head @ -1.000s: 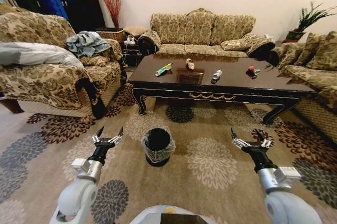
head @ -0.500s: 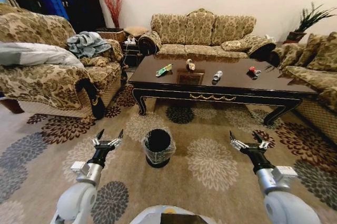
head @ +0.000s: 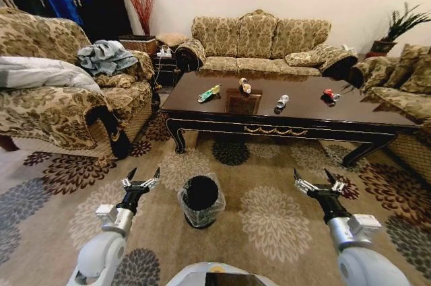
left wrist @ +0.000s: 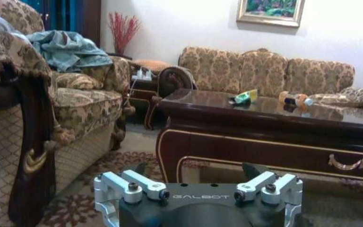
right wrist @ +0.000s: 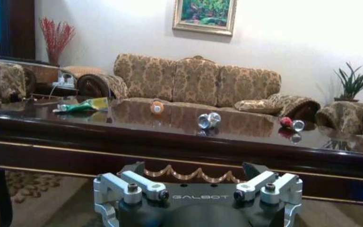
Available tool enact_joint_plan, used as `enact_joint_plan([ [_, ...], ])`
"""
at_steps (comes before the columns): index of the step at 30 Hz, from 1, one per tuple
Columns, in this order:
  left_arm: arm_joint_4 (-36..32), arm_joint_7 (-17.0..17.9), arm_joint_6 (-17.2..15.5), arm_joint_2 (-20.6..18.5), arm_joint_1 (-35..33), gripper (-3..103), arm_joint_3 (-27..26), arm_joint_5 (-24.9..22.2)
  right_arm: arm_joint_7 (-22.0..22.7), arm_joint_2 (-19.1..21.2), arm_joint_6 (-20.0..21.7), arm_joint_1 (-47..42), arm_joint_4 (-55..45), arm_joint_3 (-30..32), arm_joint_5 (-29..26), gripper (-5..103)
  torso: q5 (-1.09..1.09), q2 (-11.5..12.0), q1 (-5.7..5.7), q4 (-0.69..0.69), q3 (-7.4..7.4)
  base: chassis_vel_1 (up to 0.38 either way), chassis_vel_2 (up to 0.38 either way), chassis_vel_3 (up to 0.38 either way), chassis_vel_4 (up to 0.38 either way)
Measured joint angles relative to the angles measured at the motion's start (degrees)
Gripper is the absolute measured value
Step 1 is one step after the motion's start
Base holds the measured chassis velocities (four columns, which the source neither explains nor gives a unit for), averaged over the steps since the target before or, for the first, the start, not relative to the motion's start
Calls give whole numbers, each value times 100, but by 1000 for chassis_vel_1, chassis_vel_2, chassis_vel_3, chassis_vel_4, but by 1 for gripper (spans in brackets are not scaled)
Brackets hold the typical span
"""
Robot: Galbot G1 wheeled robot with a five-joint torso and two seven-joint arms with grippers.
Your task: Move to the front of the table and place the trash on the table into the trash bin.
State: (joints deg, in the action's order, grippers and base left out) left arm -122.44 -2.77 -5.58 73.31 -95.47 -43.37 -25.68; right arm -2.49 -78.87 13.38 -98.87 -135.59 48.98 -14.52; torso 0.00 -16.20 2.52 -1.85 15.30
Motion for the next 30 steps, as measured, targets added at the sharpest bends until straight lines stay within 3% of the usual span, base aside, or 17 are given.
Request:
enact_joint_plan([
  [13, 676, -36, -58, -128, 268, 100, 163, 3, -3, -95, -32, -5, 73, 36, -19, 100, 0, -2, 0, 0, 2, 0, 0, 0, 0],
  [16, 753, -125, -225, -162, 312, 100, 191, 5, 38, -99, -65, -6, 97, 25, -28, 100, 0, -2, 0, 1, 3, 0, 0, 0, 0],
  [19, 767, -168, -693, -181, 314, 100, 299, -37, 65, -89, -86, 7, 118, 18, -28, 100, 0, -3, 1, 0, 3, 0, 0, 0, 0],
  [22, 879, -159, -855, -172, 370, 100, 499, -23, 89, -87, -91, 20, 138, 12, -27, 100, 1, -3, 1, 0, 3, 0, 0, 0, 0],
  [30, 1220, 59, -897, -21, 455, 100, 1190, 359, 147, -63, -135, -43, 198, 58, -21, 100, 1, -4, 1, 0, 4, 0, 0, 0, 0],
])
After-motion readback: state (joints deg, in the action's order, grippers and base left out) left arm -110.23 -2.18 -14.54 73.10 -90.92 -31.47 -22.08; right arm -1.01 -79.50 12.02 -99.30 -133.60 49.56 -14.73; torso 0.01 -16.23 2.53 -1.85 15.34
